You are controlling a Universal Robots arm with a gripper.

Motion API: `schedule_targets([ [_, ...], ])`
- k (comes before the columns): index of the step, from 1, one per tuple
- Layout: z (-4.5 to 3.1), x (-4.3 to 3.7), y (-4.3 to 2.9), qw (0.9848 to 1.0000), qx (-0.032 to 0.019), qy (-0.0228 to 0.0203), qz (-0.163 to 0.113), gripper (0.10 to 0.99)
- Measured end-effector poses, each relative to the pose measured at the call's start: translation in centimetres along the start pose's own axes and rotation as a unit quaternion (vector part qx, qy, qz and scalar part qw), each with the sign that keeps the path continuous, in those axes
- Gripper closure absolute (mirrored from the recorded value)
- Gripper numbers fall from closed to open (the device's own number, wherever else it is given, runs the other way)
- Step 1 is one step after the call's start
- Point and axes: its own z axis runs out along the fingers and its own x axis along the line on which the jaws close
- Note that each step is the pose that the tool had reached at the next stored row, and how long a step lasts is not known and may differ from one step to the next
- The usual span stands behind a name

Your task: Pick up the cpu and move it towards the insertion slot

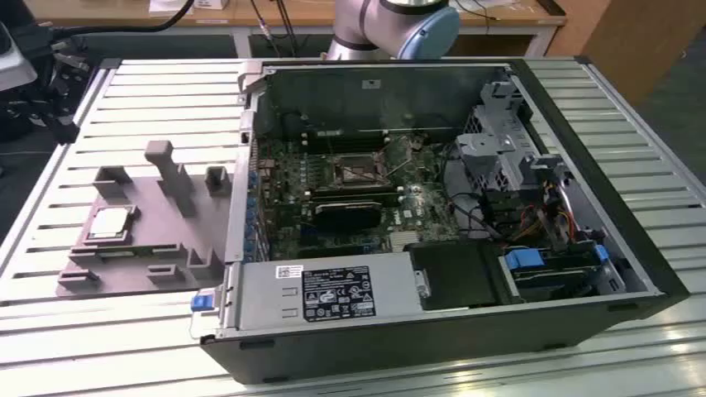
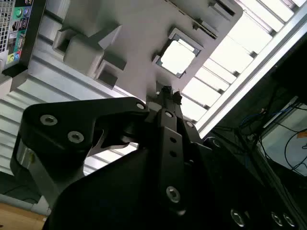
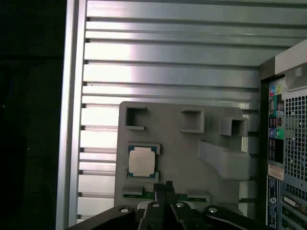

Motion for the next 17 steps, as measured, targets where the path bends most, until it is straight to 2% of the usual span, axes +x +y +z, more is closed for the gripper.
schedule_targets([
  [9,0.17,0.00,-0.01,1.0000,-0.0001,0.0000,0.000,0.984],
  [17,0.93,0.05,-0.04,1.0000,-0.0001,-0.0002,0.000,0.984],
])
